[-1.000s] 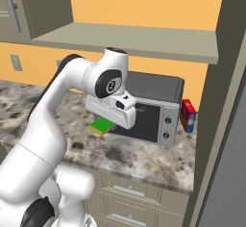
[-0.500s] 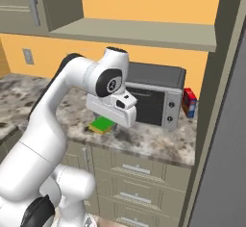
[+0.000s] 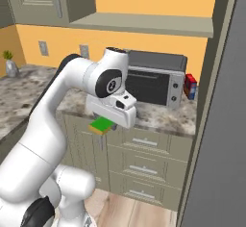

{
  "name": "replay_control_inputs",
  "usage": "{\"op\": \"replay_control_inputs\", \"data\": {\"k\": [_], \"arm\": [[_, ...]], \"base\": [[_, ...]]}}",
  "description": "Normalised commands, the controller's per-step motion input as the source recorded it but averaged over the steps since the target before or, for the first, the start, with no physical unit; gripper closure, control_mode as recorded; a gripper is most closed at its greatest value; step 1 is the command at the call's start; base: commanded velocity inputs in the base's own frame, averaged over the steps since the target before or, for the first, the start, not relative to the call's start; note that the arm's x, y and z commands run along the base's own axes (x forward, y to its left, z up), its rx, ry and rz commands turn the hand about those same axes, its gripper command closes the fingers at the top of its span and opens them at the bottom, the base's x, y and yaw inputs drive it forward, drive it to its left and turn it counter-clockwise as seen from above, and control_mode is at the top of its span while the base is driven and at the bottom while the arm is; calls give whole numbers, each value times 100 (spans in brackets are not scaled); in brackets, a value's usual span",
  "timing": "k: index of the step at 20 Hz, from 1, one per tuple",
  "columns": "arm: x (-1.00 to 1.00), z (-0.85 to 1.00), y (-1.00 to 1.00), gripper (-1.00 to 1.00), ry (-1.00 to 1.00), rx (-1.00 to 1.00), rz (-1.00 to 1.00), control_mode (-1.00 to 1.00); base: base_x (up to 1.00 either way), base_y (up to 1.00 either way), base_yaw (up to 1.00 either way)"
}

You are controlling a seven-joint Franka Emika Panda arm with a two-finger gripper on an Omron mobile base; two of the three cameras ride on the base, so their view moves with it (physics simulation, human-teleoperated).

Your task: Place the sponge inside the microwave to prepare for sanitizing.

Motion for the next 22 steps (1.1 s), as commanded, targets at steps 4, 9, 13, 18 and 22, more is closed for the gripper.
{"op": "replay_control_inputs", "data": {"k": [4,9,13,18,22], "arm": [[0,0,0,100,0,0,0,100],[0,0,0,100,0,0,0,100],[0,0,0,100,0,0,0,100],[0,0,0,100,0,0,0,100],[0,0,0,100,0,0,0,100]], "base": [[-73,-6,-1],[-75,-5,-4],[-40,0,-52],[-24,2,-71],[-18,0,-79]]}}
